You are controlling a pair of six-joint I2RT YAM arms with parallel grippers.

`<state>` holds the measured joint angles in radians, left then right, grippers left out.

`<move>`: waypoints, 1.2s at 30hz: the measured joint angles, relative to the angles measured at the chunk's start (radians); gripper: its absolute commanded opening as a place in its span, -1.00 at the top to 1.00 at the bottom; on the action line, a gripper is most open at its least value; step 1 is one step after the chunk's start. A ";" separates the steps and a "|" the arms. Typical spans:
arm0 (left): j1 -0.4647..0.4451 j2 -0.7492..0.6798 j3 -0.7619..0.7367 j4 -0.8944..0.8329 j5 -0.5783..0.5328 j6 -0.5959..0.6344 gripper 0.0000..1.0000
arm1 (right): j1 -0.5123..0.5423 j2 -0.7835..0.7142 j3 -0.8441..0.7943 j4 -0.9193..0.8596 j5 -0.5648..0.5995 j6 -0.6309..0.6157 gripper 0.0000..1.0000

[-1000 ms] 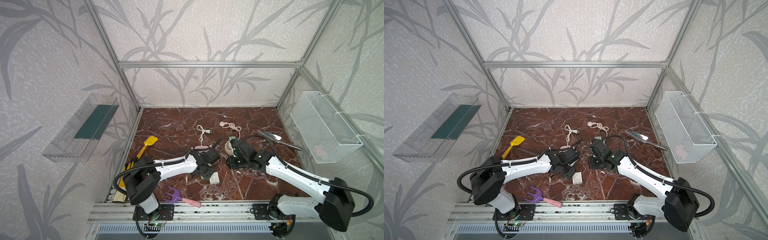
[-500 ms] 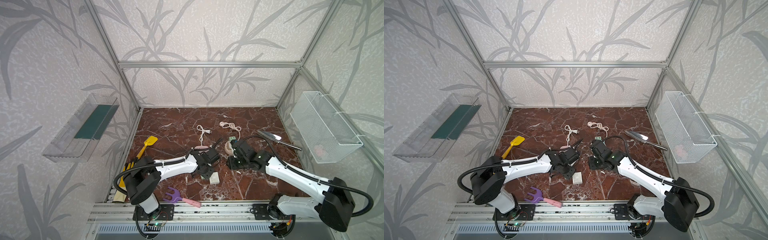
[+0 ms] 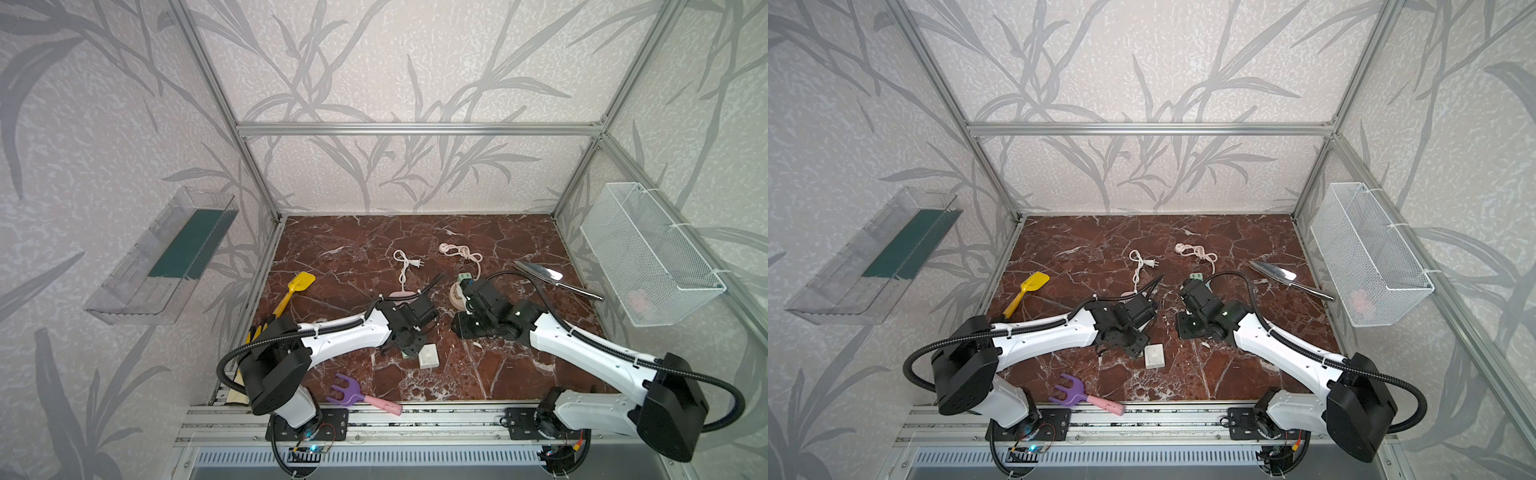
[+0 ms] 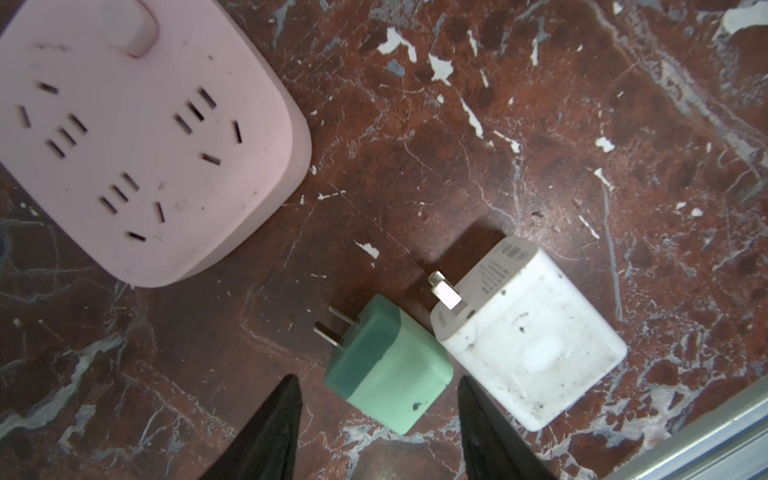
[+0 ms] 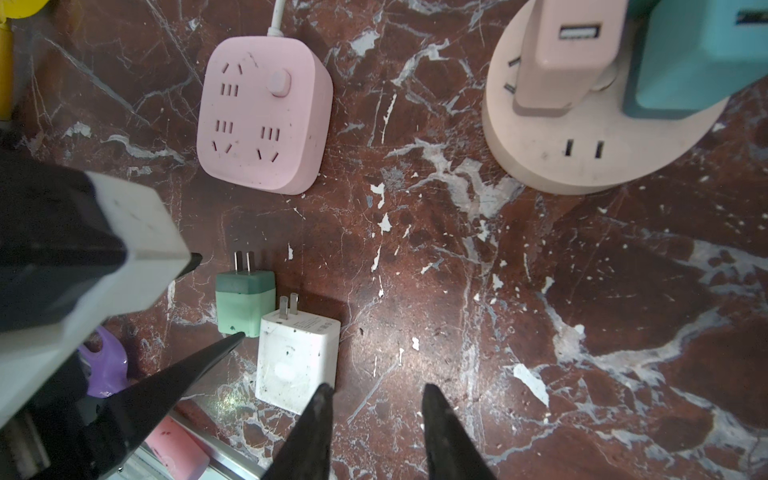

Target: Insert the plug

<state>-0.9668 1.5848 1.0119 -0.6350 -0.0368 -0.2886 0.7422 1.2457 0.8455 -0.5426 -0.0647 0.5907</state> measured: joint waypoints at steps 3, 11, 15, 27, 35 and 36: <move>0.000 0.005 0.000 -0.005 -0.007 0.000 -0.19 | 0.000 0.003 0.000 0.000 -0.001 0.000 0.26; 0.000 0.053 0.000 0.000 -0.005 0.001 -0.18 | -0.002 0.006 0.000 0.000 -0.001 -0.001 0.26; 0.000 0.065 0.002 0.011 0.003 0.001 -0.18 | -0.013 0.006 -0.002 0.000 -0.001 -0.002 0.26; 0.000 0.087 0.002 0.022 0.005 0.000 -0.17 | -0.028 0.006 -0.030 0.001 -0.003 -0.005 0.26; 0.001 0.140 0.003 0.023 -0.002 -0.004 -0.17 | -0.029 0.006 -0.031 0.008 -0.006 -0.005 0.26; 0.002 0.145 0.006 0.021 -0.004 -0.007 -0.16 | -0.031 0.006 -0.031 0.009 -0.006 -0.005 0.26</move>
<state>-0.9646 1.7302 1.0176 -0.6144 -0.0410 -0.2955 0.7109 1.2518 0.8143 -0.5339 -0.0711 0.5858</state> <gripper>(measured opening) 0.584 0.371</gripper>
